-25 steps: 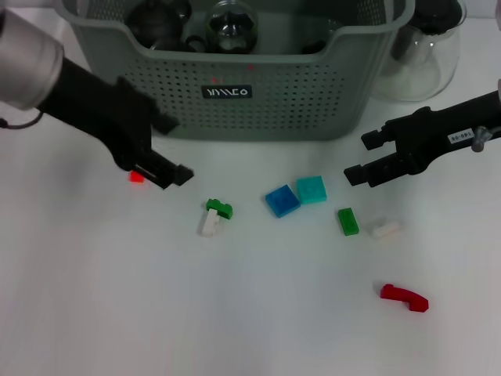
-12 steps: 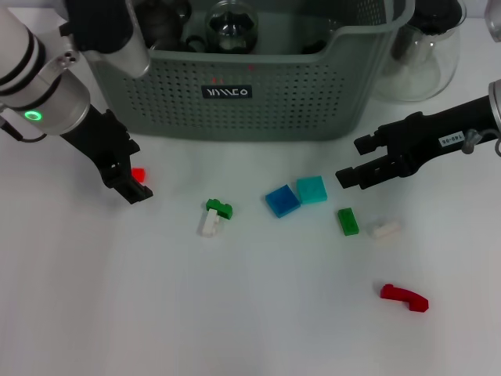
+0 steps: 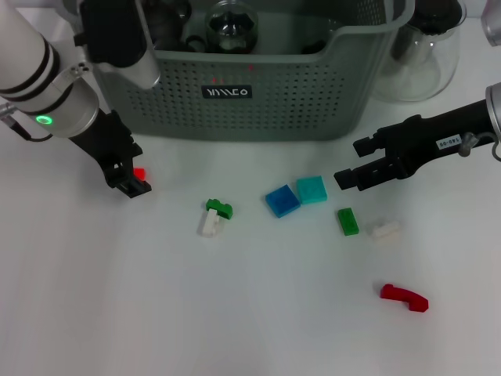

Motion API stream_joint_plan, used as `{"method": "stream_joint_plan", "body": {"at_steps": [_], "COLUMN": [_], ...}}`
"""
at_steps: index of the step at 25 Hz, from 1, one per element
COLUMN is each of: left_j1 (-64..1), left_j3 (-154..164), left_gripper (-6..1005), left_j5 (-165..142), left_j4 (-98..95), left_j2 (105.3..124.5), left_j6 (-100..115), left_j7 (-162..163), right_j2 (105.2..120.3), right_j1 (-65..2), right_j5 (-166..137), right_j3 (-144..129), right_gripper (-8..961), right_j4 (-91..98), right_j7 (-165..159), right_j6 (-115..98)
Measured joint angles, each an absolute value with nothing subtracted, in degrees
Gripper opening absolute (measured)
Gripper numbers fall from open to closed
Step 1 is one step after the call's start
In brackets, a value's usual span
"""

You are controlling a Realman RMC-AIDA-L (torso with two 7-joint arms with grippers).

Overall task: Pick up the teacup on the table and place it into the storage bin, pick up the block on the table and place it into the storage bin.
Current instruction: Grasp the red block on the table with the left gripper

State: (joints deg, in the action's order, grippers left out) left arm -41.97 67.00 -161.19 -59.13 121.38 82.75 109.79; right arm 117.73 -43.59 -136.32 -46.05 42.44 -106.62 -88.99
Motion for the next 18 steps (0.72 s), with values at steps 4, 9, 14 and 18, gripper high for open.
{"method": "stream_joint_plan", "body": {"at_steps": [4,9,14,18], "left_j1": [-42.2,-42.2,-42.3,-42.8], "left_j3": [67.4,67.5,67.5,67.5], "left_gripper": [754,499,423,423], "left_j5": [-162.2,-162.3,-162.9,-163.6], "left_j4": [-58.1,-57.8,-56.9,-55.3], "left_j2": [121.60,121.63,121.68,121.72], "left_j6": [82.1,82.0,79.7,78.3], "left_j7": [109.7,109.6,109.9,110.0], "right_j2": [117.82,117.88,117.91,117.96], "right_j1": [-43.6,-43.5,-43.5,-43.5], "right_j5": [-136.3,-136.3,-136.3,-136.3], "right_j3": [-46.1,-46.0,-46.1,-46.1], "right_gripper": [908,908,908,908], "right_j4": [42.4,42.3,42.3,42.3], "right_j7": [-106.6,-106.6,-106.4,-106.4], "right_j6": [-88.9,-88.5,-88.2,-88.1]}}
